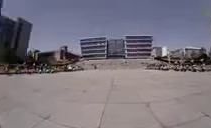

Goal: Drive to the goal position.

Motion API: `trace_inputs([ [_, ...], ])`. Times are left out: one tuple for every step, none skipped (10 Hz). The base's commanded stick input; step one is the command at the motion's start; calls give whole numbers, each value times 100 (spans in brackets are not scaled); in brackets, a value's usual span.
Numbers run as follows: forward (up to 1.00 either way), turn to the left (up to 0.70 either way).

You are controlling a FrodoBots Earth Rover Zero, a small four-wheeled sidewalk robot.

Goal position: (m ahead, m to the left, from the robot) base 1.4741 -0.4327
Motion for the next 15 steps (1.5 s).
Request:
trace_inputs([
  [100,0],
  [100,0],
  [100,0],
  [100,0],
  [100,0],
  [100,0],
  [100,0],
  [100,0],
  [100,0],
  [100,-5],
  [100,-16],
  [100,-27],
  [100,-38],
  [70,-57],
  [36,-78],
])
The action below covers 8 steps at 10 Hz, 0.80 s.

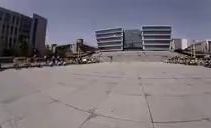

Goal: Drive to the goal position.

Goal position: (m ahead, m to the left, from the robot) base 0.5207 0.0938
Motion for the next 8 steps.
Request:
trace_inputs([
  [3,-98],
  [0,-65],
  [0,-27],
  [0,0],
  [0,0],
  [0,0],
  [0,0],
  [0,0],
])
